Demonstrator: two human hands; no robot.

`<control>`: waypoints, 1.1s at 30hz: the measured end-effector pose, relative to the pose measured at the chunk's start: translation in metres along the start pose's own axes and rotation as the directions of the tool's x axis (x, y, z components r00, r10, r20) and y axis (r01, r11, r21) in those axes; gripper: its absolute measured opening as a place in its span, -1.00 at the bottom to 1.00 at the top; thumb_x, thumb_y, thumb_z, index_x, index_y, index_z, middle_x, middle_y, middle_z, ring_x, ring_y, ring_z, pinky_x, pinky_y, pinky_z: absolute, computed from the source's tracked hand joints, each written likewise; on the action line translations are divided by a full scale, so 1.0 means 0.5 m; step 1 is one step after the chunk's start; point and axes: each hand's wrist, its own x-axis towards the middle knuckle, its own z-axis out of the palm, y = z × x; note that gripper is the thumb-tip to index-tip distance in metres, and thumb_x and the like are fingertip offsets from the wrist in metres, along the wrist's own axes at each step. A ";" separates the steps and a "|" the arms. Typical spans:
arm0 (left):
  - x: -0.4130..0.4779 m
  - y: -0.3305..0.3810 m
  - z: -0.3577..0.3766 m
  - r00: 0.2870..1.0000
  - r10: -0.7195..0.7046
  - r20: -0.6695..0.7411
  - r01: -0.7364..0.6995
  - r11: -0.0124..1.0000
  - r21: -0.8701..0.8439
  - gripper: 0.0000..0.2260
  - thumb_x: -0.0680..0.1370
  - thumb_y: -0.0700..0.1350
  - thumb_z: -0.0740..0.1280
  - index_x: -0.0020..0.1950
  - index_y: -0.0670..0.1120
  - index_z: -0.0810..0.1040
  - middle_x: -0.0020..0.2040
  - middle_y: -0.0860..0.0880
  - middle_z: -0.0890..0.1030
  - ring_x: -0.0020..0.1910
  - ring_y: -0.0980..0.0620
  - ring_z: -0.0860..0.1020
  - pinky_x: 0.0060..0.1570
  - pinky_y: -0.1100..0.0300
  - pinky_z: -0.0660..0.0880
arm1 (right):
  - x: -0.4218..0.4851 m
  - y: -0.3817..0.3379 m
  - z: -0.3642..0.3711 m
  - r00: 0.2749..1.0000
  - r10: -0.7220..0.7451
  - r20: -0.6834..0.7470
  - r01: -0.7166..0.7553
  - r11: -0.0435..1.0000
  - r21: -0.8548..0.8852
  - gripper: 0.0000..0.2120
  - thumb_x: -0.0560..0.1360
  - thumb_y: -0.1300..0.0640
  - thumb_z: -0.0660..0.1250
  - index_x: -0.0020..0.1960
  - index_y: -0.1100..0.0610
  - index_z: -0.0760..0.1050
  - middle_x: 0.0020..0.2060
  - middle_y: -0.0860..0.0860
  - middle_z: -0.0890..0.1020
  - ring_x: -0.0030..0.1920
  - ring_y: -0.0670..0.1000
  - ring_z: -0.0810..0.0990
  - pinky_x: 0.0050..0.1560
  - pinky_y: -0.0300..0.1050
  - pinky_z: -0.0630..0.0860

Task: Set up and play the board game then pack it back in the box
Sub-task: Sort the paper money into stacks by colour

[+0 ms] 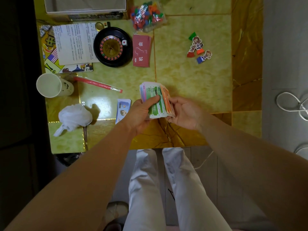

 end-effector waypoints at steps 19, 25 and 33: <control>0.006 -0.001 0.014 0.882 0.458 -0.107 -0.376 0.823 0.425 -0.75 0.53 -0.40 0.17 -0.07 -0.14 0.58 -0.18 -0.01 0.61 -0.29 0.15 0.56 -0.29 0.22 0.53 | 0.011 0.011 0.002 0.972 -0.221 -0.074 0.216 0.973 -0.075 -0.80 0.61 0.22 0.18 0.17 0.08 0.50 -0.03 0.03 0.66 -0.03 0.00 0.64 0.02 -0.09 0.54; 0.011 0.000 0.016 0.909 0.399 -0.122 -0.311 0.842 0.440 -0.90 0.53 -0.22 0.33 -0.10 -0.18 0.64 -0.26 -0.14 0.60 -0.24 -0.05 0.56 -0.20 0.08 0.56 | 0.016 0.016 0.019 0.973 -0.226 -0.055 0.222 0.973 -0.068 -0.81 0.62 0.23 0.16 0.13 0.09 0.52 -0.06 0.04 0.64 -0.10 0.00 0.61 -0.05 -0.11 0.50; 0.004 0.000 0.005 0.935 0.344 -0.086 -0.291 0.882 0.370 -0.88 0.50 -0.18 0.43 -0.24 -0.15 0.62 -0.37 0.04 0.65 -0.37 0.09 0.63 -0.35 0.25 0.55 | 0.015 0.011 0.019 0.974 -0.208 -0.089 0.202 0.977 -0.067 -0.80 0.64 0.20 0.13 0.09 0.15 0.53 -0.08 0.07 0.62 -0.11 0.01 0.58 -0.04 -0.12 0.50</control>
